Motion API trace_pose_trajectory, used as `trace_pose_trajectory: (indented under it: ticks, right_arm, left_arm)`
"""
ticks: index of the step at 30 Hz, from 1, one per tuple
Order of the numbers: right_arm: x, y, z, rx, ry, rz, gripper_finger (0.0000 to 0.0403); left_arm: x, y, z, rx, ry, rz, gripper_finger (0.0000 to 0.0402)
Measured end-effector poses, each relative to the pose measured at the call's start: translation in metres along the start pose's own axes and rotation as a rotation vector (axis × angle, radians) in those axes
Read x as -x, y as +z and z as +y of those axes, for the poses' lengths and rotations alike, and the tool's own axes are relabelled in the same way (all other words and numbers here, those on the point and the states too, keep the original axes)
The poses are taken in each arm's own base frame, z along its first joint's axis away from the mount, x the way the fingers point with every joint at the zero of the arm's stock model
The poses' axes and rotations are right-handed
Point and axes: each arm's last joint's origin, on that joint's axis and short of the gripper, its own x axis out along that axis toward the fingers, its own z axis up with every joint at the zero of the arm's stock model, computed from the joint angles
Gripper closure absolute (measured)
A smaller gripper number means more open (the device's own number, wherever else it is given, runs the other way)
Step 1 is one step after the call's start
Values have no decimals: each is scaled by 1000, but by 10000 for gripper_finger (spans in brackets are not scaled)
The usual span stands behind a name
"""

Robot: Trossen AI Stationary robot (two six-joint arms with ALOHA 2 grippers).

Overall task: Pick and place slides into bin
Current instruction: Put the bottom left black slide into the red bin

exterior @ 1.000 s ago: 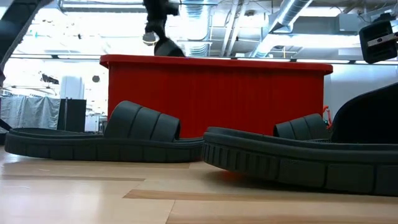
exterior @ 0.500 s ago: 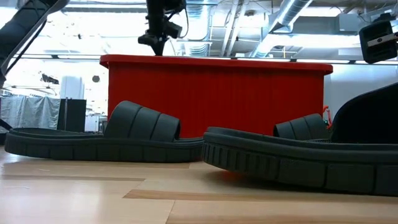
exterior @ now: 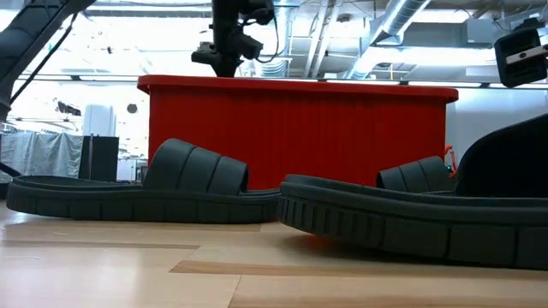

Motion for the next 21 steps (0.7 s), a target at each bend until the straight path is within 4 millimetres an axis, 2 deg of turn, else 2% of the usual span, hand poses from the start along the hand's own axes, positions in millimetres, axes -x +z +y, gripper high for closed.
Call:
trace_pose_trajectory:
  ticks: [7, 17, 21]
  right_arm:
    - [0, 0, 0, 0, 0, 0, 403]
    - [0, 0, 0, 0, 0, 0, 403]
    - [0, 0, 0, 0, 0, 0, 403]
  left_arm:
    - [-19, 6, -18, -87, -76, 95, 401]
    - [-44, 21, -22, -70, -31, 65, 401]
    - [-50, 21, -24, -70, -38, 76, 401]
